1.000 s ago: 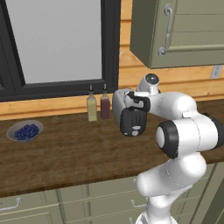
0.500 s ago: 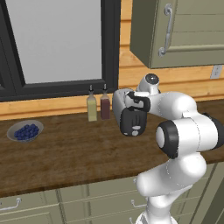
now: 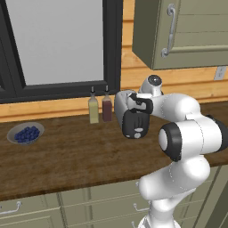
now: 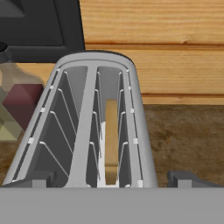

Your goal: Start the toaster. Once the lever pops up, take the bread to the plate on the dining counter.

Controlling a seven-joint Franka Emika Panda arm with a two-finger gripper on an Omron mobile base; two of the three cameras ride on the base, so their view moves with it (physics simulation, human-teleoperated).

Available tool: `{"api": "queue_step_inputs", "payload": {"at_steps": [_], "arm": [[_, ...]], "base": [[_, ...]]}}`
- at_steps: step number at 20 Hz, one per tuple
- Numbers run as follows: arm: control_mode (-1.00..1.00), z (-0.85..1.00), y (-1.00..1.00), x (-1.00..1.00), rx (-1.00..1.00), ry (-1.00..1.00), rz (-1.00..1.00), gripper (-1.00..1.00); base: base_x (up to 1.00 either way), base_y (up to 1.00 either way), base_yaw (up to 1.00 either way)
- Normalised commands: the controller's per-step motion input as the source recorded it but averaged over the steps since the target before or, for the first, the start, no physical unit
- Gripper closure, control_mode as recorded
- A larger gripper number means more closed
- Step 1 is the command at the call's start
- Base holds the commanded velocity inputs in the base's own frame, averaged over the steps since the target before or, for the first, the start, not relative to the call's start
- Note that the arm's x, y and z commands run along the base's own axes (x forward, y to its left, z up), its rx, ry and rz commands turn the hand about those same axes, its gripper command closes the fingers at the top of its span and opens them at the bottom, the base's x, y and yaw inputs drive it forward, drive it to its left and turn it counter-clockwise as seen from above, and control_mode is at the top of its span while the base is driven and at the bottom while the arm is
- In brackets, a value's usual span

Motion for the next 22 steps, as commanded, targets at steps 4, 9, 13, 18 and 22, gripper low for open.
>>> {"api": "queue_step_inputs", "payload": {"at_steps": [4,9,13,18,22], "arm": [[-1.00,0.00,0.00,0.00,0.00,0.00,0.00,-1.00],[-1.00,0.00,0.00,0.00,0.00,0.00,0.00,-1.00],[-1.00,0.00,0.00,0.00,0.00,0.00,0.00,-1.00],[-1.00,0.00,0.00,0.00,0.00,0.00,0.00,-1.00],[-1.00,0.00,0.00,0.00,0.00,0.00,0.00,-1.00]], "base": [[0.00,0.00,0.00],[0.00,0.00,0.00],[0.00,0.00,0.00],[0.00,0.00,0.00],[0.00,0.00,0.00]]}}
